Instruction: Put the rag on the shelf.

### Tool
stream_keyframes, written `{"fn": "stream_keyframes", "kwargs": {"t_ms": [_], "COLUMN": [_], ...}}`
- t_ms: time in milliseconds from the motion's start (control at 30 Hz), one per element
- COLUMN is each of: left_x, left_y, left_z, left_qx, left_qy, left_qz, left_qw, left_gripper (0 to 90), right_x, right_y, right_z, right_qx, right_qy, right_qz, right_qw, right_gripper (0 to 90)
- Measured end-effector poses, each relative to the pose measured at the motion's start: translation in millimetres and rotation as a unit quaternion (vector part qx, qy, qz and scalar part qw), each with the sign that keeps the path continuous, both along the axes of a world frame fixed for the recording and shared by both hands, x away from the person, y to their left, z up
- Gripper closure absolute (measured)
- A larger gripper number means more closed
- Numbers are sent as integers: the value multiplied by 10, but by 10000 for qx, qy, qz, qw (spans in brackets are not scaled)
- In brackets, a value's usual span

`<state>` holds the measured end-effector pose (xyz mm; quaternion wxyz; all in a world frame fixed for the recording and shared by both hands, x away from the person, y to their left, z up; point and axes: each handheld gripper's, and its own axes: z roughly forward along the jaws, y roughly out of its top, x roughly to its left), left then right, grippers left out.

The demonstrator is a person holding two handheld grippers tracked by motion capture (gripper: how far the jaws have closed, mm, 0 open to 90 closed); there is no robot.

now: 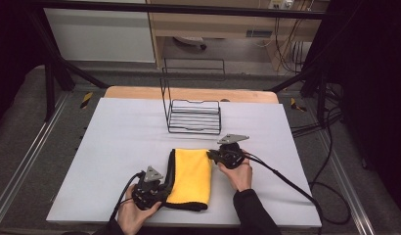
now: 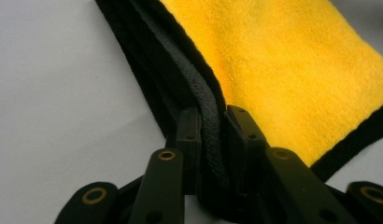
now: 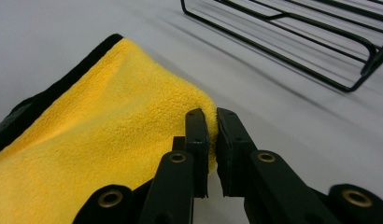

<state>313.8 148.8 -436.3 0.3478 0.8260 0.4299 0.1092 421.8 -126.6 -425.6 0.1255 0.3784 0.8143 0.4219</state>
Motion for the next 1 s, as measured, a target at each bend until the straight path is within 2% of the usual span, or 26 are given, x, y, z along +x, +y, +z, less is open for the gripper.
{"fn": "stream_keyframes", "kwargs": {"t_ms": [167,300,367,433,500,567,600,667,767,867,1000], "left_x": [13,44,74,126,189,260,303,384,506,616,753], "left_y": [61,142,196,252,293,326,342,362,377,357,289], "left_z": [5,62,106,147,183,199,202,209,220,240,271], "left_qx": [-9,-17,-56,-151,-118,-311,-304,-244,-251,-283,-169], "left_qy": [-93,-283,-316,-367,-387,-358,-308,-322,-270,-270,-330], "left_qz": [-116,-275,-275,-291,-331,-424,-433,-432,-368,-356,-323], "left_qw": [9999,9992,9991,9988,9986,9980,9981,9982,9986,9986,9988], "left_gripper": [663,553,512,477,422,344,313,269,203,138,70], "right_x": [88,80,49,12,-31,-71,-89,-125,-173,-200,-245], "right_y": [79,77,62,36,2,-42,-65,-103,-177,-264,-377], "right_z": [-112,-141,-96,-28,39,87,101,126,117,90,50], "right_qx": [-195,-247,-101,-74,-24,54,83,-25,109,117,285], "right_qy": [9,-65,-173,-292,-307,-294,-293,-339,-302,-213,-80], "right_qz": [74,38,-6,44,85,100,116,75,56,-14,-48], "right_qw": [9998,9997,9998,9995,9995,9995,9995,9994,9995,9997,9995], "right_gripper": [828,752,639,562,484,407,376,292,221,159,98]}}
